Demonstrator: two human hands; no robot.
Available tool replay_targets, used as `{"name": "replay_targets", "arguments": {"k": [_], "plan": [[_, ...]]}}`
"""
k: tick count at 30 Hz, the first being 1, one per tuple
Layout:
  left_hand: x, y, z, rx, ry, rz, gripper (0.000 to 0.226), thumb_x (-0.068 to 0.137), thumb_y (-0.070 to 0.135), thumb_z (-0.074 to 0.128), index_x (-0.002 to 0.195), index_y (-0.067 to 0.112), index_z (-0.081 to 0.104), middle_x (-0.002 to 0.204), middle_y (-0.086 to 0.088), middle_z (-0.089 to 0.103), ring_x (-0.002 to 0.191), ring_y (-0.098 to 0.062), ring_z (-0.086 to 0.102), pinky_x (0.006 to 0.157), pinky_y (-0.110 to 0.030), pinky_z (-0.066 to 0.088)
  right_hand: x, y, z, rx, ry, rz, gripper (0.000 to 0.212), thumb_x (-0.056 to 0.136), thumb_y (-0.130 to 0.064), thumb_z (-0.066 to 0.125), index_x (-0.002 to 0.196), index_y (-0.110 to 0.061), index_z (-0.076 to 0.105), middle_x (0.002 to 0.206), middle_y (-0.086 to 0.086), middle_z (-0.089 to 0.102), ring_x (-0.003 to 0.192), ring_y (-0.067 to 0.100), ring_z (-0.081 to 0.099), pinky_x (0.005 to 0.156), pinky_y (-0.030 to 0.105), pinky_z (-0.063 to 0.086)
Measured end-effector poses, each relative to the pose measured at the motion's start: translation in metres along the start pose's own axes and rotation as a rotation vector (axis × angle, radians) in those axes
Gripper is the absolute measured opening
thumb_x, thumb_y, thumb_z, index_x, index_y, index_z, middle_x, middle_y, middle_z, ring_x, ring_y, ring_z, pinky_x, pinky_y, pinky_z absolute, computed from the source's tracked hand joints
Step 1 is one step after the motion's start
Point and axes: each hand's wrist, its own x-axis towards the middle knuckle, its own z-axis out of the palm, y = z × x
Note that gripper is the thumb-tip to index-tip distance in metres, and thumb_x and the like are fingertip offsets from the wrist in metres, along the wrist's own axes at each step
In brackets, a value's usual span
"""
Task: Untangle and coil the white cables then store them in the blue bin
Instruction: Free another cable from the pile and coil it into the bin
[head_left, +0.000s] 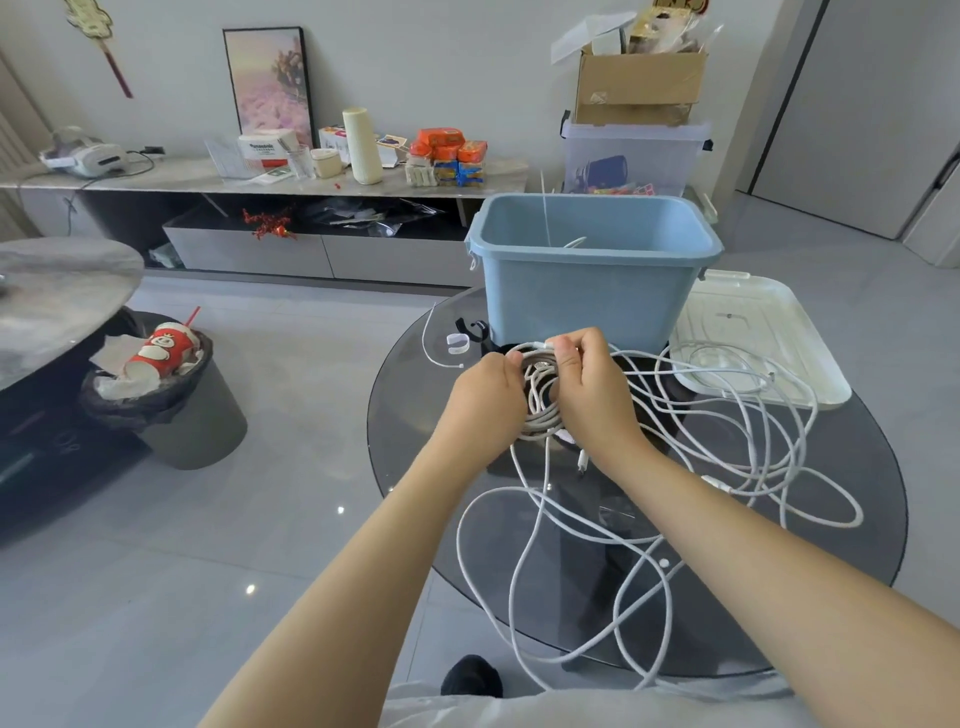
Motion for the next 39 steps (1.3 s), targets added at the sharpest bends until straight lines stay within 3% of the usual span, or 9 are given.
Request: {"name": "replay_targets", "arguments": {"k": [5,12,17,21,25,29,32,35,39], "plan": [[0.007,-0.04,-0.021,0.132,0.052,-0.068,0.033,0.104,0.022,0.024,0.096,0.004,0.05,0.086,-0.008,0.048,0.074,-0.024,0.044,0.063,-0.03,0.029,0.008,0.009,0.024,-0.002,-0.296,0.056,0.022,0.1,-0.026,0.04,0.105,-0.018,0.06,0.089,-0.01,0.062,0.085,0.012,0.059,0.075,0.025,0.042],[0.019,-0.078,-0.04,0.196,0.062,-0.207,0.027,0.104,0.026,0.027,0.089,0.008,0.041,0.071,-0.002,0.043,0.058,-0.015,0.039,0.051,-0.031,0.026,0.057,0.025,0.079,-0.276,-0.319,-0.009,0.022,0.091,-0.012,0.054,0.106,-0.014,0.07,0.105,0.001,0.069,0.096,0.016,0.06,0.076,0.021,0.037],[0.028,-0.097,-0.047,0.2,0.073,-0.264,0.024,0.104,0.022,0.027,0.091,0.009,0.044,0.068,0.0,0.042,0.056,-0.014,0.039,0.046,-0.026,0.026,0.092,0.046,0.118,-0.44,-0.397,-0.027,0.023,0.086,-0.017,0.064,0.108,-0.015,0.071,0.115,0.008,0.066,0.107,0.025,0.059,0.092,0.03,0.044],[0.032,-0.097,-0.047,0.197,0.083,-0.265,0.02,0.103,0.018,0.028,0.09,0.012,0.041,0.069,0.001,0.04,0.056,-0.013,0.039,0.046,-0.026,0.026,0.1,0.05,0.136,-0.453,-0.352,-0.059,0.016,0.085,-0.02,0.065,0.098,-0.014,0.074,0.116,0.01,0.06,0.104,0.027,0.056,0.089,0.035,0.046],[0.032,-0.098,-0.046,0.198,0.074,-0.258,0.021,0.104,0.02,0.028,0.09,0.011,0.041,0.068,0.002,0.04,0.057,-0.012,0.039,0.046,-0.023,0.025,0.096,0.045,0.144,-0.564,-0.338,-0.121,0.009,0.083,-0.009,0.058,0.081,-0.009,0.067,0.114,0.005,0.061,0.1,0.026,0.055,0.075,0.033,0.048],[0.03,-0.094,-0.046,0.24,0.026,-0.262,0.026,0.104,0.026,0.027,0.09,0.009,0.041,0.069,0.0,0.041,0.059,-0.013,0.039,0.051,-0.03,0.026,0.077,0.032,0.111,-0.421,-0.313,-0.064,0.007,0.09,-0.007,0.049,0.087,-0.012,0.054,0.092,-0.005,0.065,0.084,0.023,0.057,0.07,0.031,0.043],[0.026,-0.087,-0.046,0.23,-0.024,-0.235,0.032,0.104,0.027,0.027,0.095,0.005,0.049,0.084,-0.01,0.053,0.071,-0.024,0.046,0.063,-0.03,0.031,0.055,0.013,0.063,-0.229,-0.315,-0.071,0.012,0.091,-0.009,0.051,0.085,-0.019,0.055,0.077,-0.007,0.064,0.075,0.015,0.058,0.068,0.025,0.042],[0.021,-0.073,-0.041,0.191,-0.052,-0.206,0.04,0.104,0.025,0.027,0.106,-0.002,0.055,0.1,-0.02,0.059,0.089,-0.034,0.054,0.072,-0.035,0.04,0.03,-0.001,0.004,-0.211,-0.32,-0.103,0.016,0.09,-0.009,0.056,0.082,-0.022,0.057,0.074,-0.013,0.061,0.067,-0.001,0.054,0.062,0.007,0.037],[0.016,-0.054,-0.028,0.085,-0.072,-0.174,0.041,0.102,0.027,0.033,0.106,-0.003,0.06,0.1,-0.02,0.063,0.101,-0.037,0.061,0.087,-0.041,0.049,0.0,-0.007,-0.063,-0.253,-0.35,-0.07,0.019,0.089,-0.009,0.058,0.079,-0.024,0.059,0.074,-0.015,0.06,0.066,-0.002,0.053,0.061,0.004,0.035]]}}
